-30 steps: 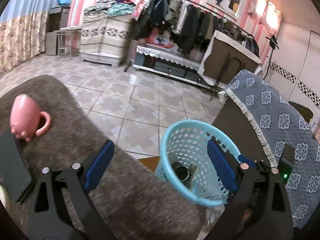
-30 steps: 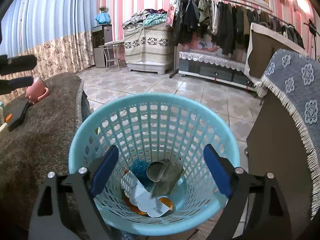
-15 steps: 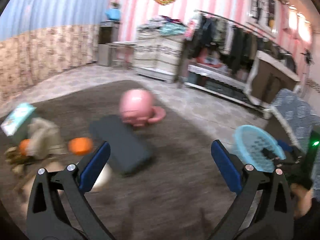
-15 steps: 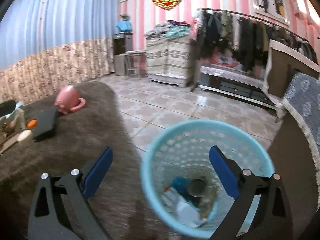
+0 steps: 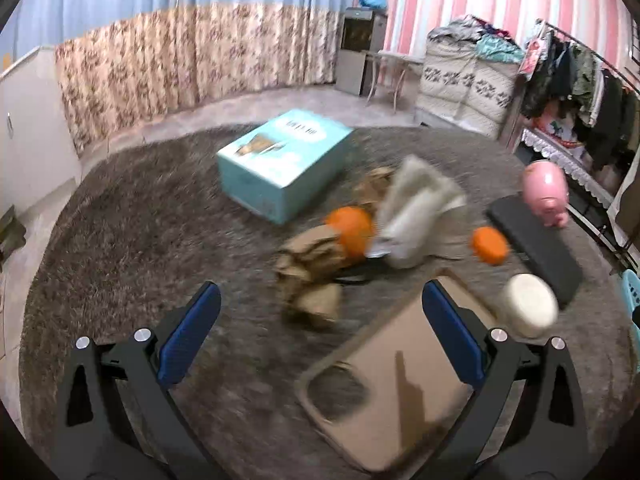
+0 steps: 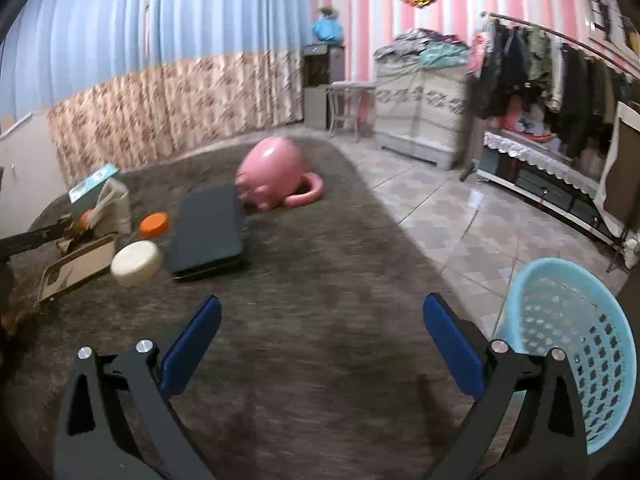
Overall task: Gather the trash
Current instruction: 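Grasp the brown paper bag with the left tool, then grasp the white round lid with the right tool while the left tool carries the paper bag toward the basket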
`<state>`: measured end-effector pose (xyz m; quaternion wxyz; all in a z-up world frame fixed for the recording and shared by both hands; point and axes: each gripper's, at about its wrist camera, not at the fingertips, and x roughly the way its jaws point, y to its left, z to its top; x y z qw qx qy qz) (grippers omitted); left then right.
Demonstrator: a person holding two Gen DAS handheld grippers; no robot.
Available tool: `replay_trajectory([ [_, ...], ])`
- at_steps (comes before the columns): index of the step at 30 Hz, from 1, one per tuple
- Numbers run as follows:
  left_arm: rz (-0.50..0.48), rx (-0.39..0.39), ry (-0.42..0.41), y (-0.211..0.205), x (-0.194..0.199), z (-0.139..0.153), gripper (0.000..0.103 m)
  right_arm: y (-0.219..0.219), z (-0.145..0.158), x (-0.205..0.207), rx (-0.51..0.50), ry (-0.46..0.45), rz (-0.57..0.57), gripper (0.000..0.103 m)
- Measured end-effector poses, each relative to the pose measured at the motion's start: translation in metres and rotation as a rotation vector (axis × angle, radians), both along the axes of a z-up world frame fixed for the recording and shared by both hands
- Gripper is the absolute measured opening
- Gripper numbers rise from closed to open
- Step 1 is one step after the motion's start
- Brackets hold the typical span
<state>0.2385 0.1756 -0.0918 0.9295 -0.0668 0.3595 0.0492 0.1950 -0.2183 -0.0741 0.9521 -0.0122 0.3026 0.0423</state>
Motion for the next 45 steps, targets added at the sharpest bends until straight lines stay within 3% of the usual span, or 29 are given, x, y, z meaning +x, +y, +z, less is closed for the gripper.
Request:
replay_trajectory([
  [3,0.005,-0.031,0.006,0.011,0.012,-0.008,0.097,0.025,-0.001,0.005,-0.036,0.0,-0.004,0.099],
  [5,-0.004,-0.047,0.005,0.014,0.019,-0.01,0.09,0.039,-0.003,0.008,-0.05,0.011,0.0,0.099],
  [7,-0.026,-0.056,0.003,0.015,0.023,-0.012,0.073,0.05,-0.005,0.011,-0.038,0.025,0.023,0.099],
  [8,-0.035,-0.058,0.002,0.012,0.024,-0.012,0.07,0.053,-0.006,0.011,-0.032,0.031,0.031,0.099],
  [9,-0.043,-0.059,0.003,0.013,0.023,-0.014,0.06,0.054,-0.007,0.011,-0.026,0.036,0.036,0.099],
  [10,-0.057,-0.064,0.007,0.011,0.023,-0.015,0.043,0.057,-0.008,0.013,-0.012,0.042,0.044,0.099],
  [12,-0.065,-0.071,0.012,0.01,0.023,-0.018,0.035,0.062,-0.009,0.017,0.038,0.053,0.066,0.099],
  [16,-0.029,-0.054,-0.063,0.013,0.001,-0.004,0.035,0.081,-0.012,0.02,0.119,0.072,0.081,0.098],
  [21,0.012,-0.013,-0.115,0.014,-0.038,0.007,0.035,0.112,-0.015,0.021,0.034,0.065,0.147,0.098],
  [27,0.091,-0.052,-0.118,0.03,-0.061,-0.003,0.035,0.133,-0.016,0.029,-0.001,0.074,0.202,0.098],
  [33,0.088,-0.04,-0.102,0.03,-0.056,-0.008,0.035,0.15,-0.021,0.045,0.004,0.099,0.23,0.097],
  [39,0.086,-0.064,-0.091,0.033,-0.053,-0.01,0.035,0.169,-0.025,0.053,-0.076,0.108,0.246,0.086],
  [41,0.088,-0.079,-0.098,0.035,-0.055,-0.01,0.035,0.172,-0.023,0.052,-0.097,0.098,0.247,0.075],
  [45,0.088,-0.084,-0.099,0.035,-0.054,-0.01,0.035,0.177,-0.023,0.048,-0.13,0.092,0.264,0.072],
])
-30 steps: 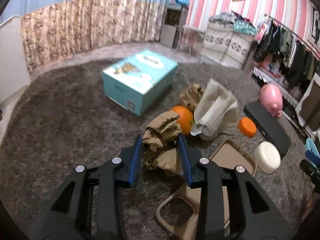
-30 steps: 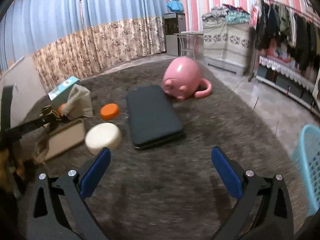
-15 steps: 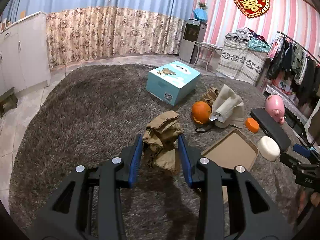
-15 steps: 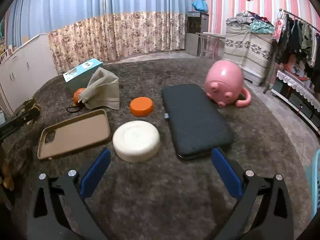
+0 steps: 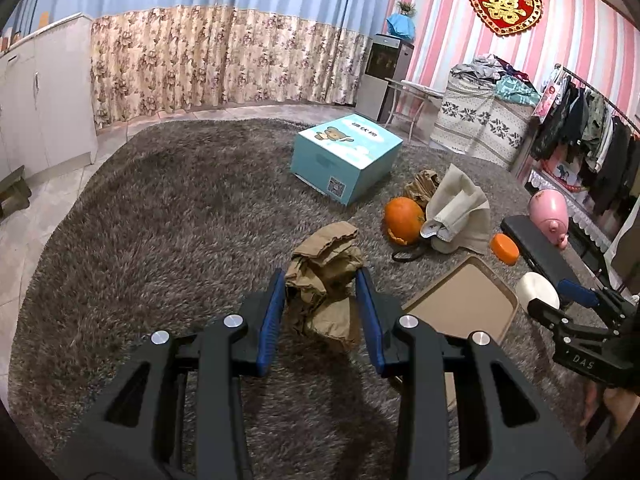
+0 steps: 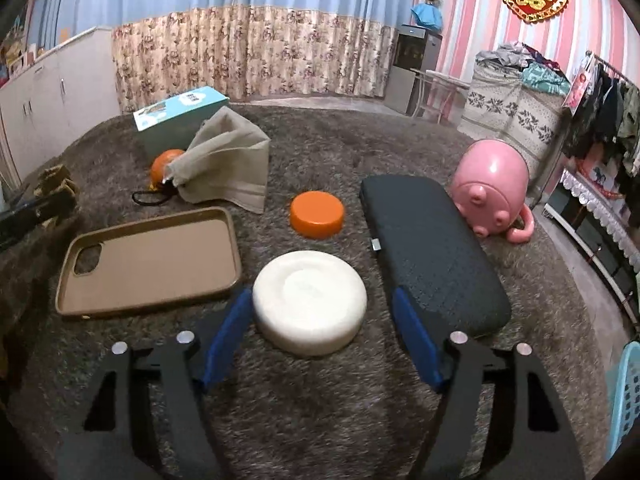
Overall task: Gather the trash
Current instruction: 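Grasp the white round lid with the right tool while the left tool carries the paper bag toward the basket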
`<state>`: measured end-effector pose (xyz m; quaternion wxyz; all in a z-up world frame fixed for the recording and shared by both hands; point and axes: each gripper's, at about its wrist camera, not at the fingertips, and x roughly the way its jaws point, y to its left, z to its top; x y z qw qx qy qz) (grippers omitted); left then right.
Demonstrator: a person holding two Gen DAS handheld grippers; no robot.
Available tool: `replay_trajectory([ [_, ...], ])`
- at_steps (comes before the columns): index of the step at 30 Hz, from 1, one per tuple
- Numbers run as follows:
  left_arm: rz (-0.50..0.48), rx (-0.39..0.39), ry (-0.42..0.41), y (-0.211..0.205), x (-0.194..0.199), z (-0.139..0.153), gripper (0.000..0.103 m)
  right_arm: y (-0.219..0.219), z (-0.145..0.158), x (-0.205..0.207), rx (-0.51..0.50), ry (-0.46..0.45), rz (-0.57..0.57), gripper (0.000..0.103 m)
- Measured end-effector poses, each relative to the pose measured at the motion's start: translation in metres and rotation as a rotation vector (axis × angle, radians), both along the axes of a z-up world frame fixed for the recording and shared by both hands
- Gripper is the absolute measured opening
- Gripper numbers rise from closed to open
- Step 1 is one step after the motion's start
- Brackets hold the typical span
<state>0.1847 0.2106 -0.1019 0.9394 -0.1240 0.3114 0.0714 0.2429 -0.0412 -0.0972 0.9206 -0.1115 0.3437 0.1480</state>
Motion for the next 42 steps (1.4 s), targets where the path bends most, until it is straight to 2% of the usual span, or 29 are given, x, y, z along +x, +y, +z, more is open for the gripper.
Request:
replay_trajectory([
  [4,-0.006,0.004,0.007,0.001,0.001,-0.002,0.035,-0.003,-0.009,0.011,0.021,0.076,0.006,0.072],
  [6,-0.003,-0.002,0.008,0.003,0.001,-0.004,0.035,-0.005,-0.008,0.013,0.034,0.077,0.009,0.072],
  [8,0.001,-0.011,0.009,0.005,0.001,-0.004,0.035,-0.003,-0.008,0.011,0.034,0.069,0.028,0.061],
  [12,0.014,-0.009,0.016,0.006,0.003,-0.004,0.035,-0.003,-0.002,0.001,0.046,0.013,0.037,0.061],
  [15,0.016,0.003,0.019,0.004,0.005,-0.003,0.035,-0.022,0.017,-0.015,0.12,-0.068,0.017,0.061],
  [19,-0.002,0.083,-0.005,-0.015,0.003,0.011,0.035,-0.062,0.04,-0.035,0.166,-0.112,-0.043,0.061],
  [20,-0.014,0.09,-0.023,-0.023,0.002,0.019,0.035,-0.073,0.044,-0.04,0.165,-0.121,-0.064,0.061],
  [24,-0.073,0.036,-0.093,-0.058,0.0,0.05,0.035,-0.138,0.071,-0.058,0.142,-0.193,-0.201,0.061],
  [27,-0.149,0.022,-0.159,-0.103,0.0,0.077,0.035,-0.18,0.088,-0.069,0.146,-0.23,-0.298,0.061],
  [30,-0.228,0.015,-0.193,-0.145,0.003,0.092,0.035,-0.227,0.099,-0.081,0.121,-0.27,-0.401,0.061],
  [34,-0.311,0.01,-0.19,-0.2,0.019,0.095,0.035,-0.286,0.092,-0.1,0.071,-0.294,-0.562,0.061],
  [39,-0.427,0.006,-0.197,-0.269,0.027,0.091,0.035,-0.337,0.085,-0.108,0.089,-0.283,-0.674,0.061],
  [42,-0.509,-0.016,-0.185,-0.317,0.036,0.085,0.035,-0.362,0.079,-0.107,0.066,-0.266,-0.729,0.061],
])
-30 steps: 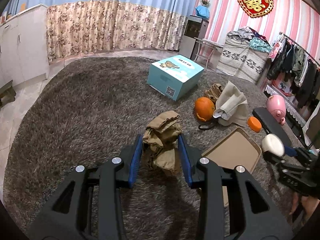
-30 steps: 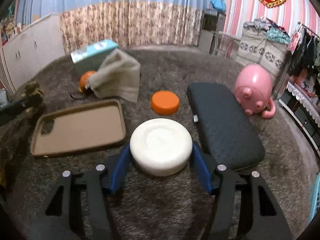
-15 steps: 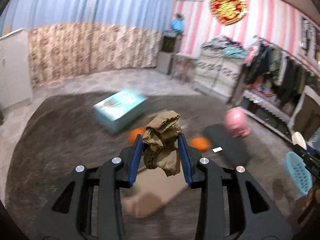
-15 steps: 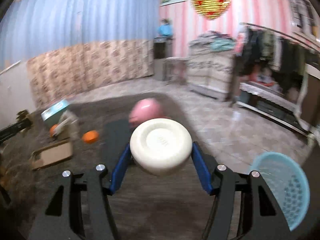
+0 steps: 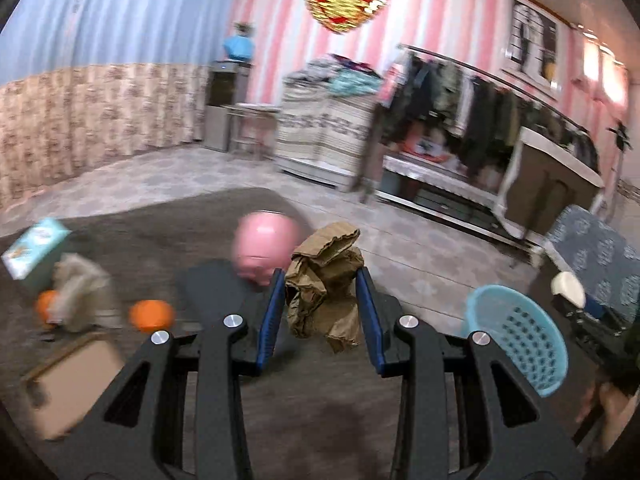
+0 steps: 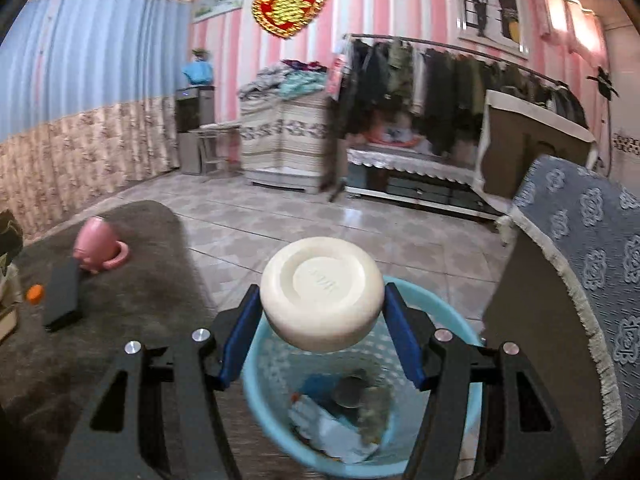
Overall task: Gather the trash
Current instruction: 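Grasp the white round lid with the right tool while the left tool carries the paper bag toward the basket, then open the left tool over the blue basket to drop the paper bag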
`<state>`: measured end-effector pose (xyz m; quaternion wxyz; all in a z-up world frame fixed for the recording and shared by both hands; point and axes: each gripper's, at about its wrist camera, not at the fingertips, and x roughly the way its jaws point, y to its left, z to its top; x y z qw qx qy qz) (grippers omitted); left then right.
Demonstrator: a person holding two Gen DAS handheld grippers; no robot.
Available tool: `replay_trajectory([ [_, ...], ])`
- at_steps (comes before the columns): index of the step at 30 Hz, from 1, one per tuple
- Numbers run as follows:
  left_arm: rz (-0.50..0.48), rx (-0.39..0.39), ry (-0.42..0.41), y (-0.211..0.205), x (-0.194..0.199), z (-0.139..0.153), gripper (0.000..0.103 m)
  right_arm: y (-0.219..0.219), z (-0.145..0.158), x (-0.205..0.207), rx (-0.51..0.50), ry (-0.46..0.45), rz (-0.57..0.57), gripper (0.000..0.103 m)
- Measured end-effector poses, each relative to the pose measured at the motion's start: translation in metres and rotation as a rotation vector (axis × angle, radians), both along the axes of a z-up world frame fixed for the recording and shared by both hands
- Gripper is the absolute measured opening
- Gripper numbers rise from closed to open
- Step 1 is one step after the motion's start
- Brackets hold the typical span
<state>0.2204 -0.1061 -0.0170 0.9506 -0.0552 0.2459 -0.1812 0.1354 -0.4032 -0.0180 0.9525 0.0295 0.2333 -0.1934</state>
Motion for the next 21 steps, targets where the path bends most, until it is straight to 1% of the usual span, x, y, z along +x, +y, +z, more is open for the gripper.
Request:
replay_trajectory([
  [2,-0.062,0.003,0.016,-0.039,0.007,-0.006,0.035,-0.011,-0.003,0.004,-0.012,0.016,-0.025,0.061],
  [6,-0.163,0.018,0.01,-0.101,0.009,-0.012,0.035,-0.035,-0.005,-0.009,-0.018,0.016,-0.086,0.061],
  [7,-0.199,0.016,0.015,-0.123,0.009,-0.015,0.035,-0.042,-0.006,-0.009,-0.013,0.021,-0.101,0.061],
  [10,-0.261,0.018,0.024,-0.163,0.006,-0.023,0.035,-0.064,-0.012,-0.011,0.006,0.039,-0.15,0.061],
  [14,-0.33,0.03,0.071,-0.216,0.009,-0.037,0.035,-0.088,-0.02,-0.018,0.03,0.046,-0.209,0.061],
  [17,-0.342,0.067,0.068,-0.245,0.007,-0.048,0.035,-0.105,-0.025,-0.024,0.056,0.044,-0.249,0.061],
  [21,-0.341,0.072,0.092,-0.268,0.008,-0.06,0.035,-0.118,-0.031,-0.022,0.085,0.05,-0.265,0.061],
])
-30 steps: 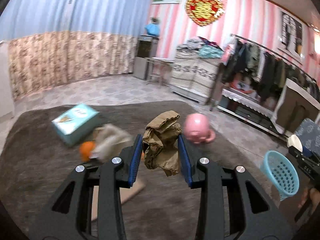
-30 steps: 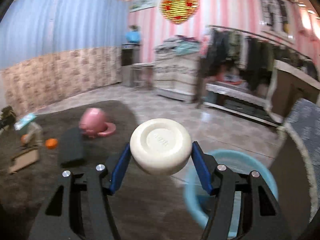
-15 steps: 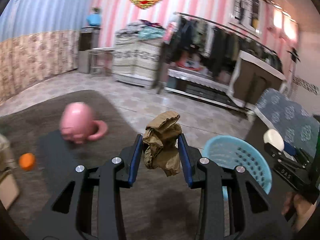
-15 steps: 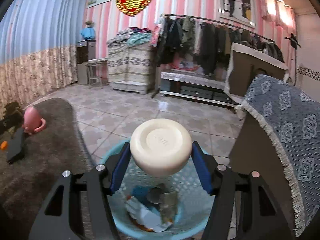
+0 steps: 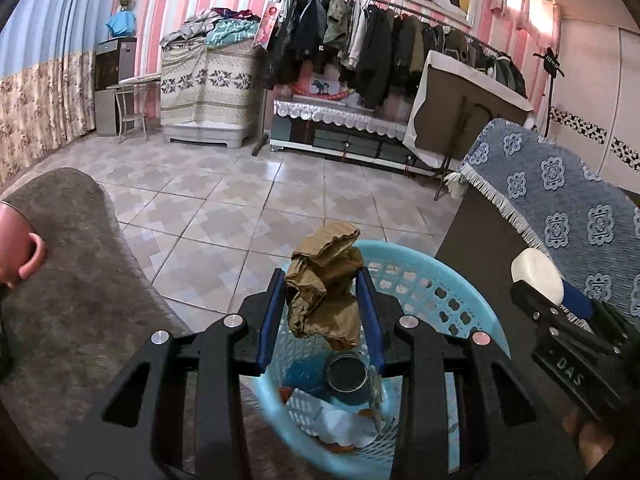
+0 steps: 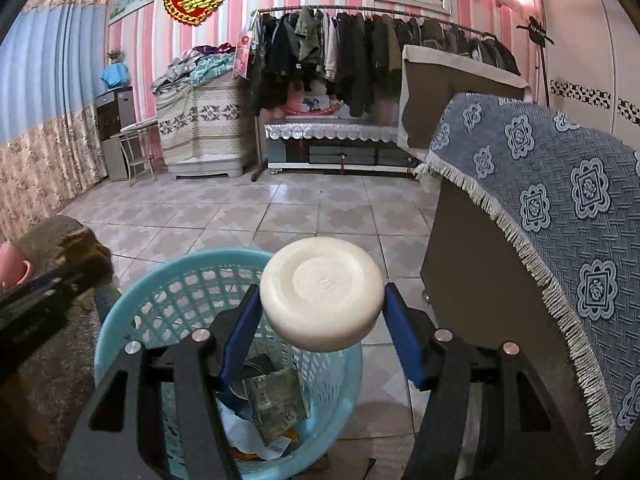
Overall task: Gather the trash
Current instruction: 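Open the left tool over the blue basket to drop the paper bag, then open the right tool over the basket to drop the white lid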
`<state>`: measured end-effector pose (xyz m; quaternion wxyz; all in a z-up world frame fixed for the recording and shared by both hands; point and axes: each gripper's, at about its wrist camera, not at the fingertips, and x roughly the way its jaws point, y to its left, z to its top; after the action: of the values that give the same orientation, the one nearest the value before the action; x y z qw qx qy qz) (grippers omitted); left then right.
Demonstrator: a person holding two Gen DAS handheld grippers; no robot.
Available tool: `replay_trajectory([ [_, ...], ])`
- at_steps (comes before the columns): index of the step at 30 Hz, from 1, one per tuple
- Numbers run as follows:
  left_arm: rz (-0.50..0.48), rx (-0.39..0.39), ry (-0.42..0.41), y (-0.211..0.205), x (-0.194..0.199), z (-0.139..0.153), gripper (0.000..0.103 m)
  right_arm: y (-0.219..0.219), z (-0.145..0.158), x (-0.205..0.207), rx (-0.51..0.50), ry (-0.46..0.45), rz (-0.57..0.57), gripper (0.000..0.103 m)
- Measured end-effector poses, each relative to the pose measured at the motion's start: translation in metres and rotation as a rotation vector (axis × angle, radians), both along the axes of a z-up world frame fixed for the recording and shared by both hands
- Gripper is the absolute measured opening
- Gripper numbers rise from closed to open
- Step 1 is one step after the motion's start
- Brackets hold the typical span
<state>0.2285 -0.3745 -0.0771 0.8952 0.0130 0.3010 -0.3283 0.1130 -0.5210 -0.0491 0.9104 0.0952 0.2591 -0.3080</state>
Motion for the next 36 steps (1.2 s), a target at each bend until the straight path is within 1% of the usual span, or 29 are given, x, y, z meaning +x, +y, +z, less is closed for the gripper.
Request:
replay_trajectory([
  [3,-0.025,-0.013,0.012,-0.007,-0.005,-0.011,0.035,-0.001,-0.006,0.003,0.011,0.01,0.008,0.061],
  [5,-0.017,0.024,0.011,-0.012,-0.003,-0.017,0.035,-0.003,-0.008,0.004,0.018,0.014,0.006,0.061],
  [8,-0.028,0.047,-0.012,-0.013,-0.004,-0.018,0.038,-0.007,-0.01,0.004,0.036,0.011,-0.002,0.061],
  [9,-0.034,0.055,-0.017,-0.013,-0.005,-0.018,0.045,-0.005,-0.012,0.003,0.039,0.011,-0.003,0.061],
  [10,-0.038,0.06,-0.016,-0.013,-0.005,-0.018,0.063,-0.004,-0.012,0.003,0.044,0.012,-0.002,0.061],
  [12,-0.024,0.046,-0.027,-0.005,-0.005,-0.015,0.078,0.0,-0.013,0.005,0.046,0.016,0.006,0.061],
  [14,-0.019,0.022,-0.014,0.004,-0.001,-0.011,0.08,0.003,-0.014,0.007,0.039,0.022,0.014,0.061],
  [15,-0.008,0.022,-0.008,0.009,0.0,-0.01,0.082,0.004,-0.014,0.007,0.037,0.024,0.016,0.061],
  [16,0.014,0.022,-0.008,0.016,0.002,-0.009,0.086,0.005,-0.015,0.008,0.037,0.026,0.019,0.061],
  [18,0.063,0.024,-0.015,0.027,0.005,-0.007,0.091,0.007,-0.016,0.009,0.038,0.028,0.021,0.061],
  [20,0.112,0.023,-0.019,0.042,0.008,-0.004,0.093,0.01,-0.017,0.012,0.039,0.034,0.027,0.061],
  [24,0.131,0.01,-0.031,0.058,0.01,0.004,0.096,0.019,-0.019,0.018,0.032,0.05,0.051,0.061],
  [28,0.151,0.016,-0.034,0.062,0.012,0.004,0.097,0.025,-0.017,0.024,0.02,0.047,0.066,0.061],
  [30,0.152,0.024,-0.037,0.061,0.012,0.003,0.097,0.025,-0.016,0.025,0.025,0.031,0.075,0.061],
  [31,0.151,0.028,-0.039,0.061,0.012,0.003,0.097,0.024,-0.017,0.025,0.026,0.021,0.078,0.064],
  [32,0.152,0.028,-0.04,0.061,0.012,0.003,0.097,0.024,-0.017,0.025,0.027,0.012,0.079,0.073],
  [34,0.154,0.028,-0.041,0.06,0.011,0.003,0.097,0.024,-0.017,0.025,0.017,0.009,0.068,0.081],
  [36,0.154,0.029,-0.041,0.06,0.011,0.003,0.097,0.026,-0.017,0.024,0.012,0.005,0.063,0.082],
])
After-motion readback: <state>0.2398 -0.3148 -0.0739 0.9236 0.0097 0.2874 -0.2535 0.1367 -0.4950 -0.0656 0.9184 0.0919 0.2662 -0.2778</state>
